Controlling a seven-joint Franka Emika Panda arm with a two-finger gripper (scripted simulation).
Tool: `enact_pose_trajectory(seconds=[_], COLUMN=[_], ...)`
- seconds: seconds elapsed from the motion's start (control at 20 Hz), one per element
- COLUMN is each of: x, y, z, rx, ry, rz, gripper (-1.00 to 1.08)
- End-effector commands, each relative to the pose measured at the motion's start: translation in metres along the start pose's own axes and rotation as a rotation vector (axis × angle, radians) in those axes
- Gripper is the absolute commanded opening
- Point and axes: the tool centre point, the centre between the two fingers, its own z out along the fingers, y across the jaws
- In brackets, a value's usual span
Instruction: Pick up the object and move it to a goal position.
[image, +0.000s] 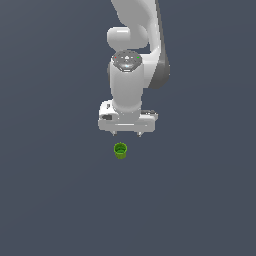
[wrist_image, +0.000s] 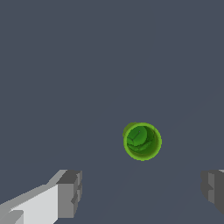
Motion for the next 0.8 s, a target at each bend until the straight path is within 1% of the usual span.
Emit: enact_pose_trajectory(seconds=[0.0, 0.35, 0.75], x=[0.000, 0.001, 0.001], y=[0.001, 0.005, 0.013], z=[0.002, 0.014, 0.036], rx=[0.000, -0.003, -0.005], ry=[0.000, -0.001, -0.003], rz=[-0.015, -0.108, -0.290], gripper=[1.00, 1.00, 1.00])
